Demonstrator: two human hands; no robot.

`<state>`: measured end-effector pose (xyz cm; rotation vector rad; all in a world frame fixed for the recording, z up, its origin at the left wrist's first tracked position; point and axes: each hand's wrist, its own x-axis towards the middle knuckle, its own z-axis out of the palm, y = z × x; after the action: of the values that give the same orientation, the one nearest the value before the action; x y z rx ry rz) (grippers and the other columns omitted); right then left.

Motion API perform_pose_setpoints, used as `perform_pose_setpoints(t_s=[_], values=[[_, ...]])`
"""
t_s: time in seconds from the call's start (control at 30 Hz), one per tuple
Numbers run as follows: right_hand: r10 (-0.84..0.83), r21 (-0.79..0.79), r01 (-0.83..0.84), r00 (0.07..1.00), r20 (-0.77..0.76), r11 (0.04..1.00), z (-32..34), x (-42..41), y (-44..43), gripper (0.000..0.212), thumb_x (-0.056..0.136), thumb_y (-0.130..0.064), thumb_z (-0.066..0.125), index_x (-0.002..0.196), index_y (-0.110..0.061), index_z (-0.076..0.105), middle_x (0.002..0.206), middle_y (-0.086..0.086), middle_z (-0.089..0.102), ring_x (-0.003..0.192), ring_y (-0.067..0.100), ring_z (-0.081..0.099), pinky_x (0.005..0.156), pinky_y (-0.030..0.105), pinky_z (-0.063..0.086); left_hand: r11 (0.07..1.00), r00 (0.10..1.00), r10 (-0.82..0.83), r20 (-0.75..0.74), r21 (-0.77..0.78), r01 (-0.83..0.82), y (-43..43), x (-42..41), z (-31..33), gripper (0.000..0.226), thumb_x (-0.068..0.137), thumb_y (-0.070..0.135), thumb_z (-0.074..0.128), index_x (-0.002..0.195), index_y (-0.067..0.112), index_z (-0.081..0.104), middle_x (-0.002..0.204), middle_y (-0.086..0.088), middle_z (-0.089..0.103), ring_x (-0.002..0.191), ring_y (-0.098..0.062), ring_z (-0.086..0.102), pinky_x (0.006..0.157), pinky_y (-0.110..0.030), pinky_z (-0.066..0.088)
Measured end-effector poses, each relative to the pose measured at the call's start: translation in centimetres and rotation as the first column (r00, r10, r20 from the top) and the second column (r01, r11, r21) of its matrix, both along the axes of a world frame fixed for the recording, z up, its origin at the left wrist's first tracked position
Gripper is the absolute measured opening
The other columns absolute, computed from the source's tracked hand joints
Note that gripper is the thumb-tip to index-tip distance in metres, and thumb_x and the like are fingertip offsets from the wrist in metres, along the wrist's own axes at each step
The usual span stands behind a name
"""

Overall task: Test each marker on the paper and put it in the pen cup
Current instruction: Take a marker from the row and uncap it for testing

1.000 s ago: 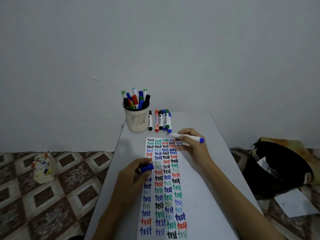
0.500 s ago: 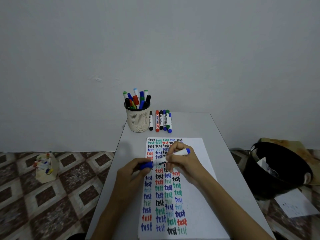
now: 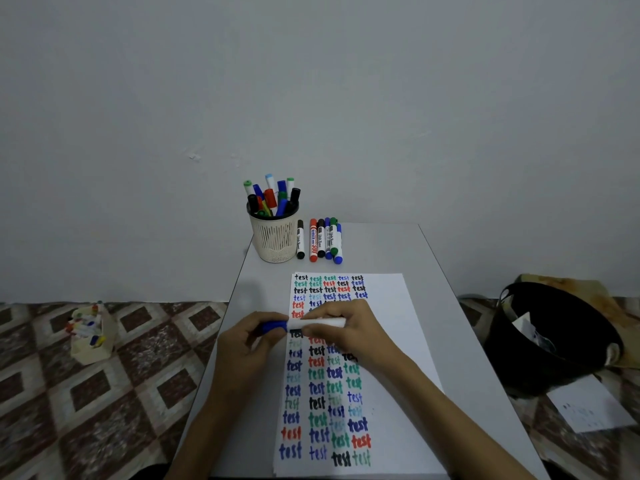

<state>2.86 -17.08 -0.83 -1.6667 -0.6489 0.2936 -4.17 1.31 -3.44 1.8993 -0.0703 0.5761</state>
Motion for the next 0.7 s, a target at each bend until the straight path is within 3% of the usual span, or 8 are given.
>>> perform_pose_setpoints(t_s=[0.1, 0.2, 0.27, 0.37, 0.47, 0.53, 0.6, 0.7], values=[[-0.002, 0.011, 0.003, 0.998, -0.066, 1.000, 0.0, -0.1, -0.1, 0.012, 0.082, -0.019, 0.075, 0.093, -0.013, 0.077, 0.083, 0.013, 0.073, 0.075, 0.042, 0.066, 0.065, 0.045, 0.053, 0.998, 0.999, 0.014, 0.034, 0.056, -0.015, 0.1, -0.1, 0.0, 0.030, 0.080, -0.006, 0.064, 0.091, 0.021, 0.066, 0.089, 0.016, 0.068, 0.085, -0.004, 0.065, 0.074, -0.018, 0.053], [0.032, -0.072, -0.034, 0.999, -0.027, 0.997, 0.4, 0.4, -0.6, 0.014, 0.082, -0.023, 0.075, 0.094, -0.014, 0.076, 0.079, 0.007, 0.072, 0.058, 0.025, 0.062, 0.054, 0.035, 0.049, 0.997, 0.999, 0.004, 0.055, 0.080, -0.008, -0.1, -0.1, -0.2, 0.030, 0.081, 0.001, 0.066, 0.092, 0.029, 0.065, 0.092, 0.016, 0.067, 0.087, -0.004, 0.065, 0.075, -0.017, 0.053], [0.056, -0.177, -0.041, 0.995, 0.085, 0.983, 1.3, 1.2, -0.7, 0.016, 0.081, -0.026, 0.076, 0.095, -0.018, 0.077, 0.083, 0.002, 0.072, 0.062, 0.013, 0.061, 0.055, 0.028, 0.047, 0.999, 0.999, 0.002, 0.054, 0.048, -0.005, -0.2, -0.1, -0.1, 0.020, 0.081, 0.018, 0.070, 0.095, 0.031, 0.064, 0.093, 0.016, 0.067, 0.088, -0.006, 0.065, 0.075, -0.017, 0.053], [0.211, -0.498, 0.056, 0.861, 0.463, 0.865, 2.6, 2.4, 0.1, 0.023, 0.080, -0.040, 0.074, 0.097, -0.024, 0.075, 0.091, -0.008, 0.067, 0.077, 0.006, 0.057, 0.064, 0.029, 0.047, 0.998, 0.996, 0.017, 0.089, 0.054, -0.022, -0.4, -0.2, 0.1, 0.019, 0.079, 0.035, 0.060, 0.095, 0.027, 0.065, 0.093, 0.016, 0.067, 0.087, -0.006, 0.065, 0.076, -0.019, 0.053], [0.377, -0.647, 0.087, 0.751, 0.542, 0.757, 3.5, 2.7, 1.5, 0.026, 0.085, -0.037, 0.068, 0.108, -0.025, 0.069, 0.100, -0.009, 0.066, 0.074, -0.003, 0.047, 0.064, 0.017, 0.035, 0.997, 0.994, 0.067, 0.082, 0.025, -0.069, -0.4, 0.0, -0.1, 0.022, 0.080, 0.028, 0.064, 0.102, 0.028, 0.063, 0.098, 0.017, 0.066, 0.091, -0.004, 0.064, 0.080, -0.019, 0.052], [0.438, -0.707, 0.136, 0.700, 0.564, 0.694, 4.2, 3.7, 2.5, 0.025, 0.087, -0.032, 0.066, 0.111, -0.025, 0.067, 0.099, -0.007, 0.065, 0.082, 0.001, 0.047, 0.071, 0.018, 0.035, 0.995, 0.995, 0.095, 0.030, -0.033, -0.094, -0.5, 0.1, -0.4, 0.036, 0.083, 0.017, 0.068, 0.115, 0.027, 0.057, 0.104, 0.015, 0.065, 0.096, -0.002, 0.062, 0.083, -0.018, 0.051], [0.384, -0.690, 0.222, 0.696, 0.607, 0.688, 5.7, 5.6, 3.2, 0.022, 0.087, -0.027, 0.066, 0.108, -0.023, 0.066, 0.094, -0.007, 0.063, 0.087, 0.008, 0.052, 0.079, 0.024, 0.047, 0.994, 0.995, 0.099, -0.027, -0.041, -0.100, -0.6, 0.3, -0.6, 0.048, 0.085, 0.021, 0.065, 0.129, 0.027, 0.046, 0.113, 0.015, 0.060, 0.100, 0.002, 0.059, 0.084, -0.016, 0.049], [0.019, -0.382, 0.280, 0.784, 0.620, 0.880, 8.6, 9.1, 4.2, 0.018, 0.089, -0.018, 0.064, 0.106, -0.013, 0.060, 0.083, -0.008, 0.059, 0.073, 0.013, 0.060, 0.071, 0.036, 0.057, 0.990, 0.990, 0.098, -0.097, 0.113, -0.087, -0.8, 0.5, -1.1, 0.050, 0.086, 0.024, 0.062, 0.131, 0.032, 0.042, 0.123, 0.025, 0.048, 0.109, 0.016, 0.045, 0.091, -0.013, 0.041]])
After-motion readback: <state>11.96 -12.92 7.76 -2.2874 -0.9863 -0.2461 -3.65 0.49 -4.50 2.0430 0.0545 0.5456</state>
